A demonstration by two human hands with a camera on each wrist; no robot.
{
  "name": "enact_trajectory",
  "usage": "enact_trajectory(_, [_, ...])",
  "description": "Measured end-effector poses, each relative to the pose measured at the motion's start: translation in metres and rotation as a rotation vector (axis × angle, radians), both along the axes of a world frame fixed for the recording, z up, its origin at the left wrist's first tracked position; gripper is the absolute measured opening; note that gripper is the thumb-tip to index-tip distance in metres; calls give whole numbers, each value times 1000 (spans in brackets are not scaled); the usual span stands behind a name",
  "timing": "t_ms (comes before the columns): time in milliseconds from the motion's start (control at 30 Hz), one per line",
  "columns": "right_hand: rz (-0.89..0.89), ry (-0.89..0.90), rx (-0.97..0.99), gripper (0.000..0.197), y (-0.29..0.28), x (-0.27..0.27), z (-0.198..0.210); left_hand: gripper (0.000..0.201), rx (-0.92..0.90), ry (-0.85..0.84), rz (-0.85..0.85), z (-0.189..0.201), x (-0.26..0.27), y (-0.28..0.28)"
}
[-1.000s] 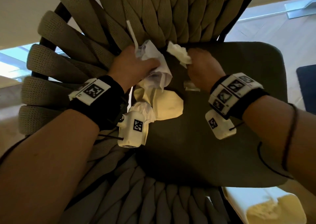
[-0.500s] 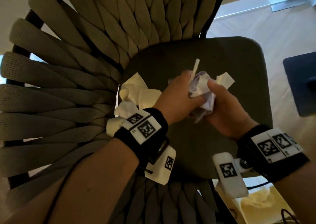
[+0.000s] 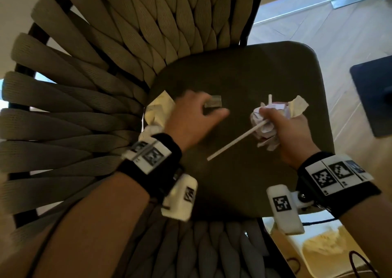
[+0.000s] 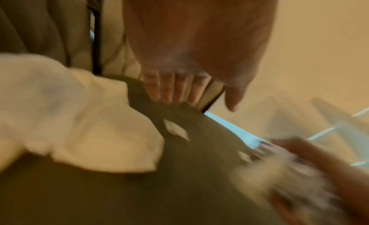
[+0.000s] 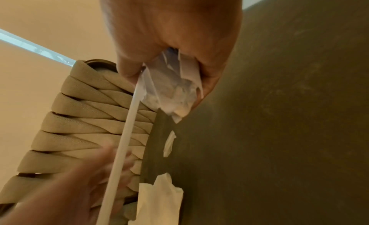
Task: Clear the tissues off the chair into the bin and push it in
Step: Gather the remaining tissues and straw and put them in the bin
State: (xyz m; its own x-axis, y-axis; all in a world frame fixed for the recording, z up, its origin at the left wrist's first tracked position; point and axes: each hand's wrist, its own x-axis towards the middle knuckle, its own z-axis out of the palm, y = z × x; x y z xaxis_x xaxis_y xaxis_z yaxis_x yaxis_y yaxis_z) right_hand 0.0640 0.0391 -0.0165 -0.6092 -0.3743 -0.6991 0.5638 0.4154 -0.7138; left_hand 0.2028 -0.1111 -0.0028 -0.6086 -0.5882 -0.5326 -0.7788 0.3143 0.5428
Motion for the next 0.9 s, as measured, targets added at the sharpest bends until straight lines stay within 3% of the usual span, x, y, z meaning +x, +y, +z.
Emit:
enact_trajectory(67, [27, 31, 21, 27, 3, -3, 2, 91, -178, -274, 35, -17, 18, -42])
enact_trajectory(133, [56, 52, 27, 24, 5, -3, 3, 120, -140, -529, 14, -34, 31, -72])
enact_trajectory(233, [105, 56, 0, 19, 6, 0, 3, 136, -33, -656, -23, -48, 31, -76])
enact_trajectory(333, [107, 11, 15, 29, 8, 1, 0, 131, -82, -603, -33, -50, 17, -55])
enact_trajectory(467, [110, -16, 4, 27, 12, 0, 0, 113, -114, -487, 6, -48, 1, -34])
enact_trajectory(667, [59, 53, 25, 17, 33, -2, 1, 49, 73, -244, 32, -42, -21, 2])
enact_trajectory(900, [-82, 121, 145, 19, 125, -18, -4, 46, 144, -100, -35, -8, -58, 60])
